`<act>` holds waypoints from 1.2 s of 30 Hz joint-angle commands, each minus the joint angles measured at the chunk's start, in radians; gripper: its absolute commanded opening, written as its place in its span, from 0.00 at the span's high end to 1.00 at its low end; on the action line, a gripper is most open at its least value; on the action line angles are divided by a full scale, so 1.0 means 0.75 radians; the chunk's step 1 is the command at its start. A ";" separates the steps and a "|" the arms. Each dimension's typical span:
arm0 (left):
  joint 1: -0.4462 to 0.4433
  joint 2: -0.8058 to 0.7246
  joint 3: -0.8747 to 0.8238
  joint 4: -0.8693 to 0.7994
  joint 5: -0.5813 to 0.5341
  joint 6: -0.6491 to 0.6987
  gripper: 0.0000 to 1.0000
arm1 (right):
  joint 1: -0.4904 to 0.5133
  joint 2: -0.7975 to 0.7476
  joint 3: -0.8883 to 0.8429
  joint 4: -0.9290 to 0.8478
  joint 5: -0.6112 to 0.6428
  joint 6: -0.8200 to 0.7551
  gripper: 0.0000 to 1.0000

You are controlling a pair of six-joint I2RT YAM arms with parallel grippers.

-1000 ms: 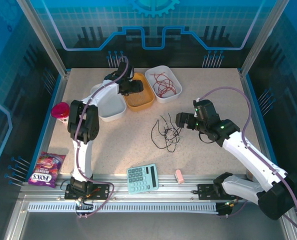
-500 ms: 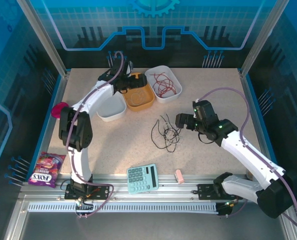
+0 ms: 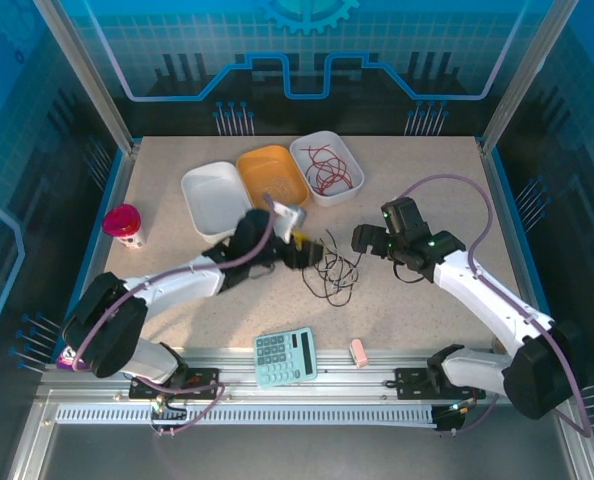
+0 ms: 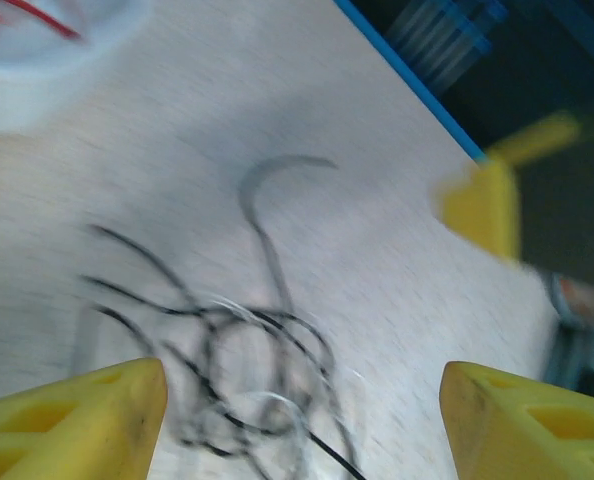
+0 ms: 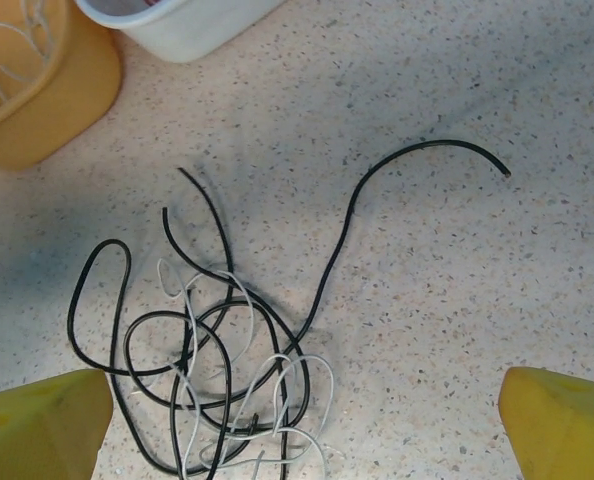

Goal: Untangle the cables

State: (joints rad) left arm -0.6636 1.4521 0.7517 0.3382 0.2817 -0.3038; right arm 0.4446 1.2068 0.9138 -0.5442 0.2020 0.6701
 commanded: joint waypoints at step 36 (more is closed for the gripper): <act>-0.120 0.273 0.037 -0.149 -0.521 -0.444 0.29 | -0.053 0.679 0.253 0.158 -0.480 -0.114 0.69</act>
State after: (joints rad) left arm -0.7547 1.6375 0.7525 0.2619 -0.0841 -0.6075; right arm 0.4221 1.6920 1.0710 -0.4412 -0.0944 0.6006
